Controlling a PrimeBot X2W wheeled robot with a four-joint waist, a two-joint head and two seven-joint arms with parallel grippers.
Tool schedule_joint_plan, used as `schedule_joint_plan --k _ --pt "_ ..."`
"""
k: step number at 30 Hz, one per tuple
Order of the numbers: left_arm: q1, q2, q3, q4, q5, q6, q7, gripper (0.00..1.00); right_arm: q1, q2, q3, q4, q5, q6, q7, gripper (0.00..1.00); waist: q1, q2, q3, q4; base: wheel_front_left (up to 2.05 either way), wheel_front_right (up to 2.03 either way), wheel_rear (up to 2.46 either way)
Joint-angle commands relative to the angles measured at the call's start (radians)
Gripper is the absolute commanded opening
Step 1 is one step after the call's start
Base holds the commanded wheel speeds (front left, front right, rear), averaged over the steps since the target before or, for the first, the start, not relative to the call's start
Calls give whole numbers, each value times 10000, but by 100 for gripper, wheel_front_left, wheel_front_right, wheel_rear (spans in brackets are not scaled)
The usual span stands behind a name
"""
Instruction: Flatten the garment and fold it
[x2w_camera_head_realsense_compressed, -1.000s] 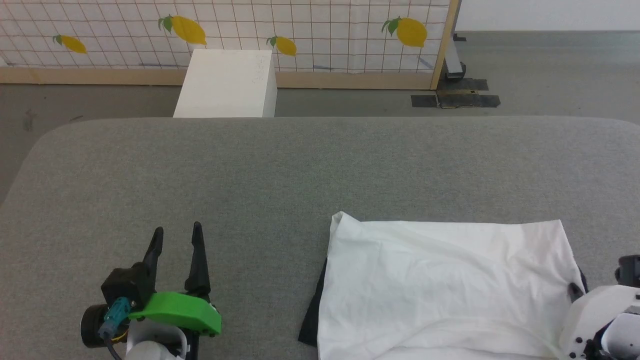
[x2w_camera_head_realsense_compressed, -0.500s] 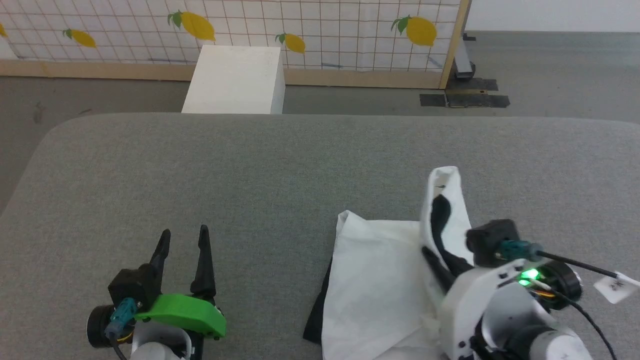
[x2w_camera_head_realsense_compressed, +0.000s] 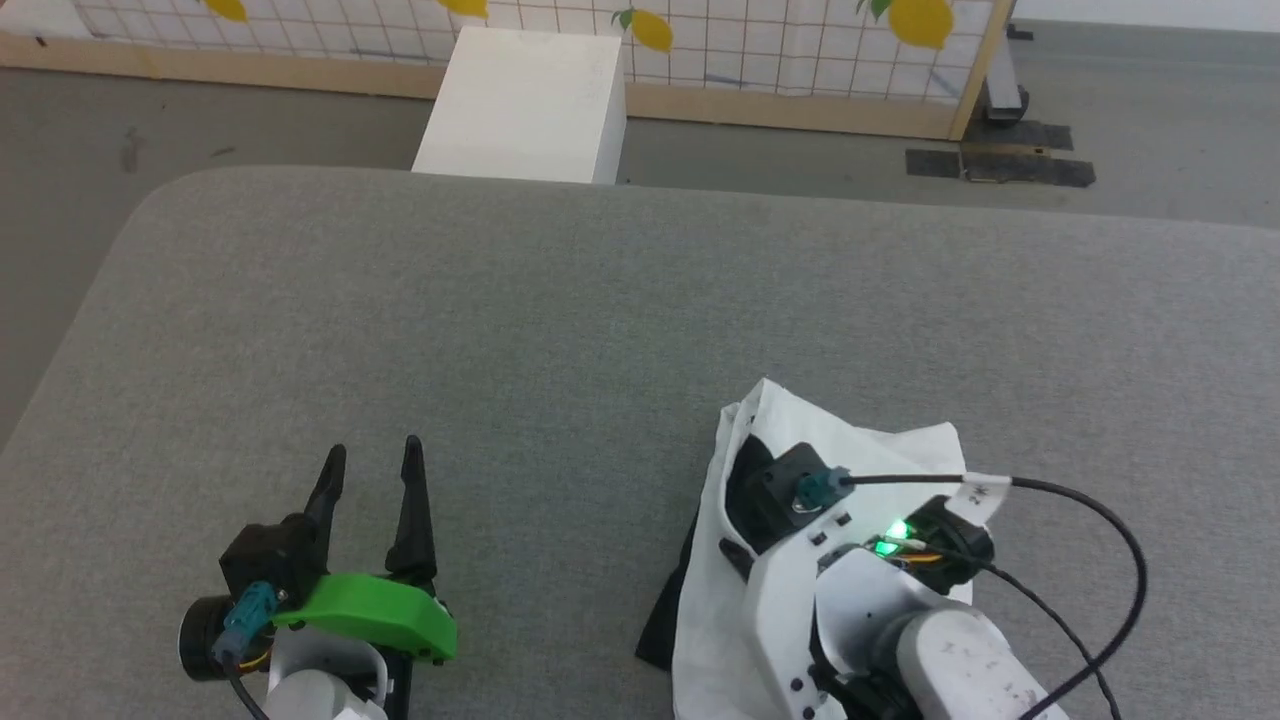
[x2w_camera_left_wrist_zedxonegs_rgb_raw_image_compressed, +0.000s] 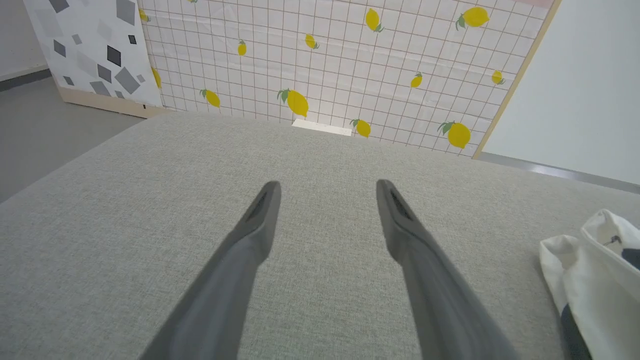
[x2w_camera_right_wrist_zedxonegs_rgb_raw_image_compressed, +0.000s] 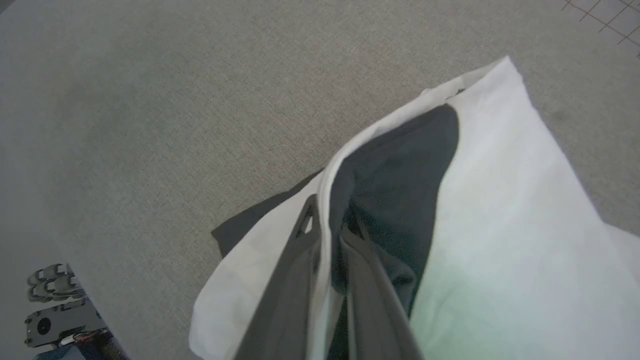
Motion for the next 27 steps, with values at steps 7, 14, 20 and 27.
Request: schedule_joint_plan --k 7,14,20,27 --pt "-166 -131 42 50 206 -71 -47 100 -333 -3 473 1029 723 -15 190 100 0 0 59 69 0 0 0" --pt "-91 -170 143 98 244 -137 -47 100 -111 -3 53 -179 1724 -15 -1411 100 0 0 -192 -212 0 0 0" --pt "7 -173 251 61 301 -181 -47 100 580 -3 -2072 -1610 1973 -15 -4167 100 0 0 -348 -462 0 0 0" --pt "79 -193 273 -16 372 -206 -47 100 1707 -3 -4559 -1224 2254 -15 -5625 100 0 0 -424 -620 0 0 0"
